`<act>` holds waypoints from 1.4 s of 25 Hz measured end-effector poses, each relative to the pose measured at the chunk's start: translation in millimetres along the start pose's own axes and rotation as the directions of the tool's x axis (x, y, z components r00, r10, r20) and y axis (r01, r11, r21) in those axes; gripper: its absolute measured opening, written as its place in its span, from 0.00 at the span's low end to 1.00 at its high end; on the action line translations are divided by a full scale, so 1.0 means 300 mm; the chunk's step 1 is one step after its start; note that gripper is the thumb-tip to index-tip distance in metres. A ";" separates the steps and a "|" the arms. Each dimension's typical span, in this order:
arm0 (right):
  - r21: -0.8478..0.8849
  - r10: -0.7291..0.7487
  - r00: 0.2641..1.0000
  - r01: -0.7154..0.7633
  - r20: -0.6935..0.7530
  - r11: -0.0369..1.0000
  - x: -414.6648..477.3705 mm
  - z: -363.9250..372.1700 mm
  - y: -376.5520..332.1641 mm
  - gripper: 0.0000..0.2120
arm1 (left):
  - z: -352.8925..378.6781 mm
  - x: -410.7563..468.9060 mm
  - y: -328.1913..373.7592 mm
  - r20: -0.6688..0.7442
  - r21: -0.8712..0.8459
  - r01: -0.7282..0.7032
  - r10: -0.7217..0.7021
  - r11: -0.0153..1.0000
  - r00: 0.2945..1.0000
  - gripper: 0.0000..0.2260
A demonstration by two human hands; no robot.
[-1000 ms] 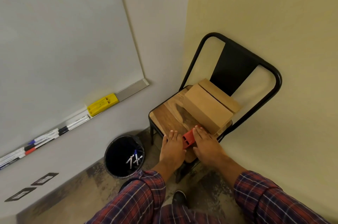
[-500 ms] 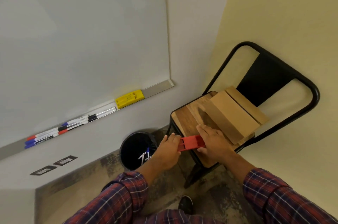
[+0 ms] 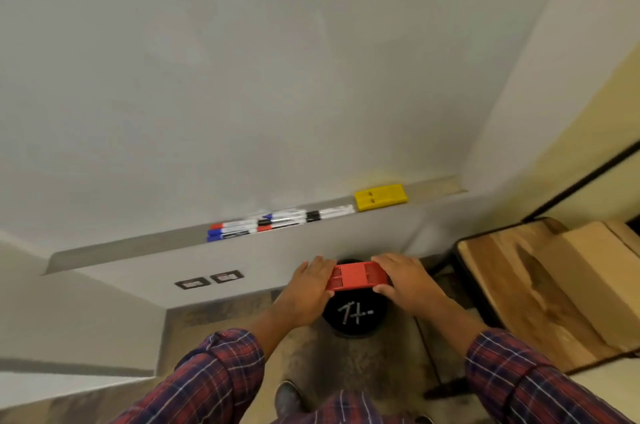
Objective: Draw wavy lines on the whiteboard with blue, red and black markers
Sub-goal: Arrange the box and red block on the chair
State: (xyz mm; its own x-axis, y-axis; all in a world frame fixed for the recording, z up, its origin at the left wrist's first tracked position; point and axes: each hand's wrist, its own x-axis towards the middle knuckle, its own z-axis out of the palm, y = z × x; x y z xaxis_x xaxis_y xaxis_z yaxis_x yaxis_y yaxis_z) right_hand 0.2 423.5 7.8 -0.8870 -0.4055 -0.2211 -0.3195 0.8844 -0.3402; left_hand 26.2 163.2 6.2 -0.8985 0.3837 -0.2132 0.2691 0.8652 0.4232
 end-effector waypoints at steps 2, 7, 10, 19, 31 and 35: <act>0.032 -0.034 0.999 0.035 -0.007 0.999 0.101 0.016 -0.141 0.29 | -0.071 -0.060 -0.142 -0.061 0.006 0.038 -0.038 0.999 0.997 0.28; 0.048 -0.142 0.988 0.146 -0.065 0.988 0.325 0.065 -0.504 0.28 | -0.199 -0.237 -0.481 -0.179 -0.029 0.241 -0.242 0.970 0.954 0.27; -0.048 -0.228 0.967 0.224 -0.110 0.973 0.459 0.090 -0.728 0.29 | -0.264 -0.341 -0.654 -0.220 -0.087 0.359 -0.369 0.929 0.903 0.28; -0.197 -0.264 0.955 0.235 -0.133 0.952 0.773 0.201 -1.187 0.23 | -0.445 -0.465 -1.066 -0.306 -0.149 0.519 -0.539 0.841 0.785 0.27; -0.208 -0.163 0.978 0.134 -0.130 0.969 0.984 0.300 -1.325 0.21 | -0.477 -0.376 -1.325 -0.316 -0.207 0.540 -0.578 0.816 0.753 0.32; -0.236 -0.151 0.985 0.126 -0.087 0.964 0.997 0.329 -1.337 0.21 | -0.443 -0.363 -1.336 -0.326 -0.282 0.547 -0.615 0.788 0.718 0.27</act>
State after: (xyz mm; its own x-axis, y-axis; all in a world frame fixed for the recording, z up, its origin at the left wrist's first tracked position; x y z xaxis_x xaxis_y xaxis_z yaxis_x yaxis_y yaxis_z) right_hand -104.1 -75.3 -12.2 -0.8544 -0.5123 -0.0867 -0.4986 0.8554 -0.1403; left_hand -29.7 -268.3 -23.2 -0.9238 -0.3615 -0.1258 -0.3768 0.8011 0.4650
